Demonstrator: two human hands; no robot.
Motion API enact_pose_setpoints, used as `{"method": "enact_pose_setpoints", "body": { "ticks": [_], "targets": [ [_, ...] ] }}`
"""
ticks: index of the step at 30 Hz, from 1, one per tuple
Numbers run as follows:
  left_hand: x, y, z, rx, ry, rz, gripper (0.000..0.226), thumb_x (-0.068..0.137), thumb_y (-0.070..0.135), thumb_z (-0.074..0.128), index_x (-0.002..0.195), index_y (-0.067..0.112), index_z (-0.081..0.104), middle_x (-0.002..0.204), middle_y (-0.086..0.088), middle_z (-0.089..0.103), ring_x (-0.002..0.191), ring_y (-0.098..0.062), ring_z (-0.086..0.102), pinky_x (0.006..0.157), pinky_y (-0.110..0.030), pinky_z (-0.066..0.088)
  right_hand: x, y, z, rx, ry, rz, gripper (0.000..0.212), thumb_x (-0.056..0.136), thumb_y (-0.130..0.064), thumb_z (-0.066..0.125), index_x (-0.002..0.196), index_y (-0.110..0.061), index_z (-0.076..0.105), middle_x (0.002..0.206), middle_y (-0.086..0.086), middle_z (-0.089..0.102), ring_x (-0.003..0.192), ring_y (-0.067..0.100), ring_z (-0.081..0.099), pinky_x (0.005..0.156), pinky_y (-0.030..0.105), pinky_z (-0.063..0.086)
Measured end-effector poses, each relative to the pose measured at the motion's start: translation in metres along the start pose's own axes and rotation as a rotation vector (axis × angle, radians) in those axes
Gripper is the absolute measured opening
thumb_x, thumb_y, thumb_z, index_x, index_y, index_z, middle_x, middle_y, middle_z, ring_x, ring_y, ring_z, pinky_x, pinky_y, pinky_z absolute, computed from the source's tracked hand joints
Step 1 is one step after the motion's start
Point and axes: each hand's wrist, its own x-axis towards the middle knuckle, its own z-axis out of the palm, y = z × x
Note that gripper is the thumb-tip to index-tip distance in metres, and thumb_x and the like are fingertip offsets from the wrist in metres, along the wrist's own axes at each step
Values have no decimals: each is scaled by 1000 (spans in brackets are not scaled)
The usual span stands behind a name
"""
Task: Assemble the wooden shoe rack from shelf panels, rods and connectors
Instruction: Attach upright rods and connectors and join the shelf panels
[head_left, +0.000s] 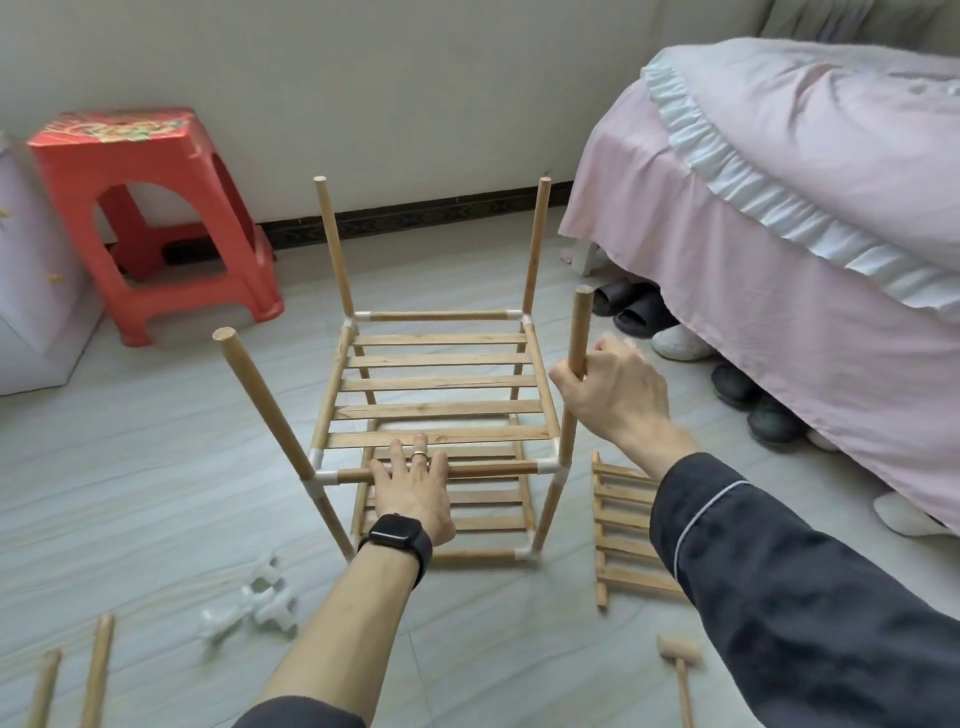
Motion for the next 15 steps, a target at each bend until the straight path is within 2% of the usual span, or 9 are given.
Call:
{"method": "enact_pose_setpoints", "body": {
  "ticks": [2, 4, 6, 7, 9, 11, 13, 15],
  "targets": [
    [1, 0, -5, 23, -22, 5, 72, 96, 31, 52, 156, 19, 13, 169, -12, -7, 153, -42, 0, 117, -62, 19, 0, -9, 1, 182, -25, 30, 24, 94, -41, 57, 82, -20, 56, 89, -2, 55, 80, 18, 56, 69, 32, 46],
    [2, -1, -9, 44, -43, 5, 70, 96, 29, 51, 155, 18, 15, 169, -12, -5, 152, -42, 3, 115, -61, 23, 7, -19, -10, 643, -20, 168, 15, 94, -34, 64, 91, -19, 59, 90, -1, 66, 83, 16, 65, 74, 30, 51],
    [2, 0, -14, 51, -50, 10, 67, 95, 28, 52, 153, 18, 19, 169, -12, 1, 150, -41, 10, 113, -60, 28, 21, -27, -32, 1091, 2, 246, 13, 95, -25, 63, 90, -13, 62, 79, 3, 72, 76, 22, 72, 72, 31, 56],
    [2, 0, -15, 47, -41, 13, 64, 95, 27, 52, 151, 17, 23, 168, -12, 6, 147, -40, 15, 111, -58, 32, 28, -28, -43, 1237, -13, 231, 15, 93, -23, 62, 82, -12, 61, 68, 3, 67, 64, 22, 68, 64, 31, 55],
    [3, -1, -17, 9, -10, 11, 57, 95, 28, 51, 148, 15, 32, 164, -11, 16, 142, -37, 23, 106, -55, 38, 38, -30, -58, 1364, -89, 165, 35, 90, -27, 60, 60, -19, 46, 49, -1, 40, 43, 18, 40, 46, 28, 40],
    [7, -2, -15, -35, 34, 8, 46, 98, 34, 51, 140, 15, 48, 161, -9, 23, 140, -35, 25, 104, -50, 42, 41, -30, -57, 1358, -125, 128, 48, 89, -29, 58, 51, -24, 29, 46, -5, 23, 42, 16, 20, 42, 24, 23],
    [11, -3, -10, -49, 91, -2, 42, 98, 46, 51, 126, 17, 63, 160, -9, 25, 141, -35, 24, 103, -47, 42, 37, -28, -52, 1366, -117, 97, 51, 91, -25, 55, 47, -26, 28, 43, -6, 20, 39, 15, 17, 42, 22, 19],
    [16, -3, -4, -45, 166, -12, 42, 96, 51, 52, 115, 19, 70, 160, -9, 27, 140, -36, 25, 101, -44, 39, 33, -25, -48, 1384, -62, 93, 54, 92, -23, 52, 44, -29, 30, 41, -8, 22, 36, 13, 19, 42, 20, 21]
  ]
}}
